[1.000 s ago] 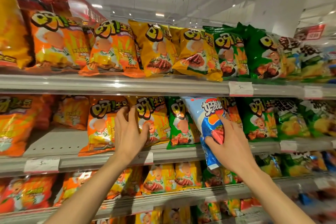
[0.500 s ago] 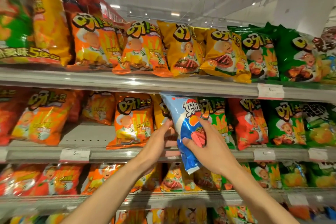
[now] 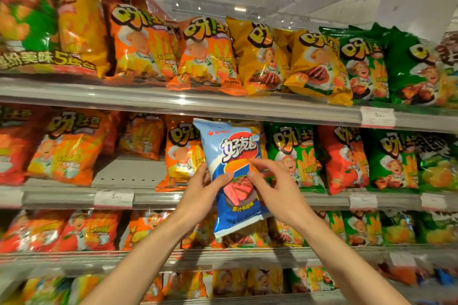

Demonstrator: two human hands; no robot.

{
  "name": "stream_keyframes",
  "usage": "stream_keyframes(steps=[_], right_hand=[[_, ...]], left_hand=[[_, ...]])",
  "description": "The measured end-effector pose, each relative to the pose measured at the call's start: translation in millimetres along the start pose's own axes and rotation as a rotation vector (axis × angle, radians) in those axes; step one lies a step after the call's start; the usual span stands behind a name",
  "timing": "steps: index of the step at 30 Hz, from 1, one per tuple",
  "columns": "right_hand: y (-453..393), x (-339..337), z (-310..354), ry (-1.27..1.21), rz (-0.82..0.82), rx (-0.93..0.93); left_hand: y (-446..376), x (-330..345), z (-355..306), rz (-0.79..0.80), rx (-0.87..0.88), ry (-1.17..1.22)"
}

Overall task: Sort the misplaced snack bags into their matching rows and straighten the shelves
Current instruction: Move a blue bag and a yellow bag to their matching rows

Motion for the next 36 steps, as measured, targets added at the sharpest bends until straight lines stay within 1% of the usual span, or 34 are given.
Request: stream_keyframes(steps=[3,5,7,10,16,20,26,33,36], right_hand=[[5.2,-13.9,-17.5,-0.03,-0.047,0.076],[11.9,-29.0,-31.4,-0.089,-0.044,0.135],[20.3,-47.2,-45.1,-0.167,-0.027,0.171],[37.7,-89.0,-64.7,-0.203,-0.022,0.189],[82.8,-202.5,-124.0,-0.205,-0.034,0.229],[121.4,-292.0,-176.5,-0.21,-0.101,0.278],[175.1,-414.4,-241.3,-0.207,-0.234,0.349],[202.0,-514.8,-325.4,-0.143,-0.354,0.454],[204.2,-558.0,-361.4,-0.114,-0.394,0.496]], left_hand=[[4.9,10.1,-0.1,0.019,0.005,0.003],[9.3,27.2,-2.4,0.03,0.017,-0.025],[14.4,51.2,-4.4,0.04,0.03,-0.055],[20.9,99.3,-1.2,0.057,0.028,-0.067],[31.7,228.6,27.5,0.094,0.0,-0.091],[37.1,333.2,53.5,0.159,-0.01,-0.099],[36.1,479.5,83.2,0.318,-0.032,-0.117],[10.0,613.8,124.7,0.472,-0.037,-0.173],[-10.1,667.9,149.4,0.517,-0.078,-0.127]])
Point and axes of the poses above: each hand's wrist, its own y-axis away from the middle knuckle, its own x-axis out of the palm, z = x × y, the point moved 9 cm from there along -y, towards the middle knuckle, and after that the axes turned 2 degrees about -x, right-handed, at the moved point
